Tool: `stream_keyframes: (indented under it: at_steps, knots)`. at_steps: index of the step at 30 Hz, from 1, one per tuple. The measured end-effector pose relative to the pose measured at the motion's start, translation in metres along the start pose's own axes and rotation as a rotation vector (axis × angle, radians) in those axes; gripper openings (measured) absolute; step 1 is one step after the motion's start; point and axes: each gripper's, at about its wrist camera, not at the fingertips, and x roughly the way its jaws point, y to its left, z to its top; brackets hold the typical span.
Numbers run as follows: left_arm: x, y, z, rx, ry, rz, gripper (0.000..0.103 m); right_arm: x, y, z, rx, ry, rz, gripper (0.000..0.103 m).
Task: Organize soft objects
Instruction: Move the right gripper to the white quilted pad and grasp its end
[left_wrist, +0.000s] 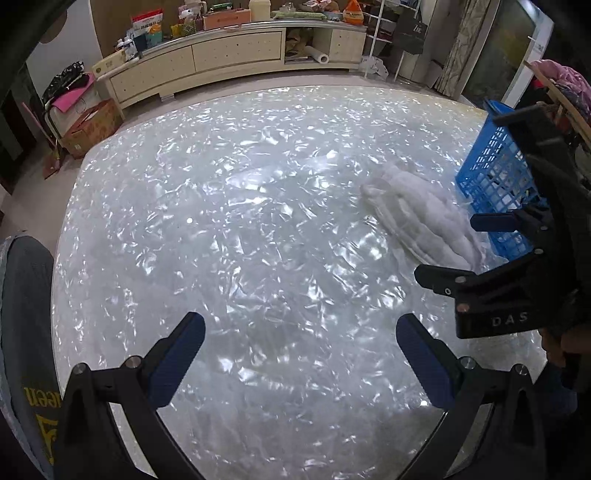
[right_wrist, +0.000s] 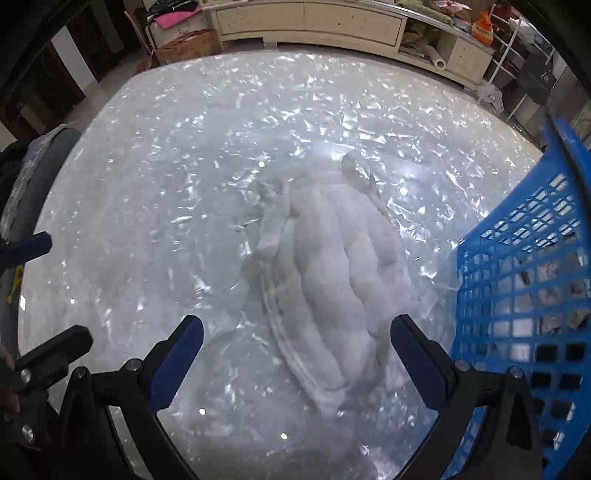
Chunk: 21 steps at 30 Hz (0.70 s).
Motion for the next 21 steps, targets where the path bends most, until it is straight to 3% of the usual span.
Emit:
stream_keyframes:
  at_steps: [4,11,13,15,21]
  knots:
    - [0.008,0.001,0.003,0.003,0.008,-0.004,0.103,0.011,-0.009,0.001,0.016,0.019,-0.006,0.102]
    - [0.020,0.005,0.008,0.000,0.012,0.003,0.103,0.021,-0.014,-0.004,0.015,0.012,-0.066,0.082]
    - [0.021,0.007,0.007,-0.005,0.015,0.003,0.103,0.019,-0.015,-0.006,0.021,0.007,-0.071,0.067]
    - [0.023,0.007,0.006,-0.005,0.019,0.005,0.103,0.014,-0.016,-0.006,0.022,0.004,-0.093,0.033]
    - [0.019,0.005,0.005,-0.008,0.010,-0.001,0.103,0.008,-0.015,-0.014,0.000,-0.003,-0.089,0.019]
